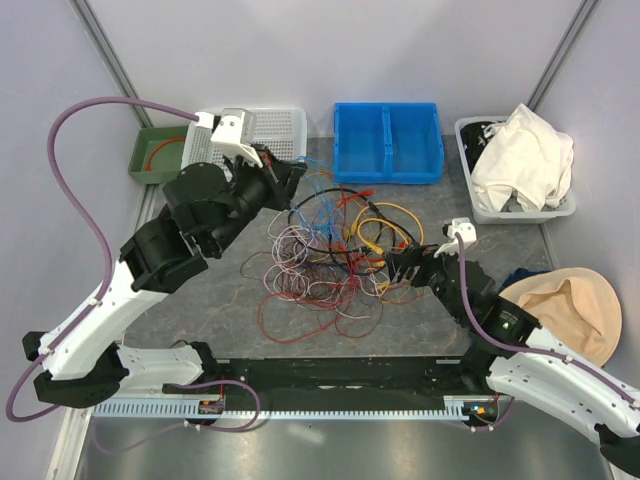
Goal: Untangle the cables
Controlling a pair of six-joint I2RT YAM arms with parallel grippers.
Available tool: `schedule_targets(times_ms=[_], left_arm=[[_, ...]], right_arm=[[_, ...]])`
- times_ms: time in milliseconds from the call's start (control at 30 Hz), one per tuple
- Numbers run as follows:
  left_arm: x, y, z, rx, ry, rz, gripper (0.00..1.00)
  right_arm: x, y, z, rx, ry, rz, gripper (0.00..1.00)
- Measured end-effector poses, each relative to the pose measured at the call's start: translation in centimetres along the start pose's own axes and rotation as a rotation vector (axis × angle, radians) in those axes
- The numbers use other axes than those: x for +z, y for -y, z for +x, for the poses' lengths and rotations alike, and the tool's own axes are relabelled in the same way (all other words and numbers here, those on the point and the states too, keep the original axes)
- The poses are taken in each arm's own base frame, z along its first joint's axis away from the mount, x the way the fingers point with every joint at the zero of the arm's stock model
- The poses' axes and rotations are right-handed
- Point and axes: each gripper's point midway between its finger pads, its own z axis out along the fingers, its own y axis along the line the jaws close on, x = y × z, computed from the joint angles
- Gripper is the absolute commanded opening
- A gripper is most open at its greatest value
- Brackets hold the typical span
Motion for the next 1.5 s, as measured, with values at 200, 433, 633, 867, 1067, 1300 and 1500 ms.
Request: schedule_targets(times_ms=[200,433,633,867,1067,1300,1500], left_arm=[[0.1,-0.5,0.3,0.049,-0.017,-0.022,0.02],[1.4,-1.0,2.7,0.117,-0.092,-0.049,0.02],[1.4,-1.1,2.9,0.133,-0.098,-0.051,0.02],[1.3,-1.3,3.2,0.140,-0.109,-0.055,0.02],[1.2,-1.4,3.1,0.139,-0.106,-0.059,0.02],[0.0,-4.3,3.7,0.142,-0.085,-0.166,0.24],[-2.0,-8.2,4.4,0.095,-0.043,-0.308,1.00]], right_arm=[[-1.1,-3.8,-4.8,0.053,0.162,-0.187,0.98],[1.1,-9.4,-7.7,0.030,0.180,-0.339,0.98],[4.4,-12.8,-6.6,0.002,0.109,-0.415,0.97],[6.8,-14.0,-4.6,-0.006,0.057,-0.441,0.82],[8.9,-14.9,-4.0,0.000,0.043,-0.436,0.46],[10.4,-15.5,-5.3,0.010,0.061,-0.396,0.00],[8.7,-15.5,-11.6,0.007,0.142,-0.317,0.00]])
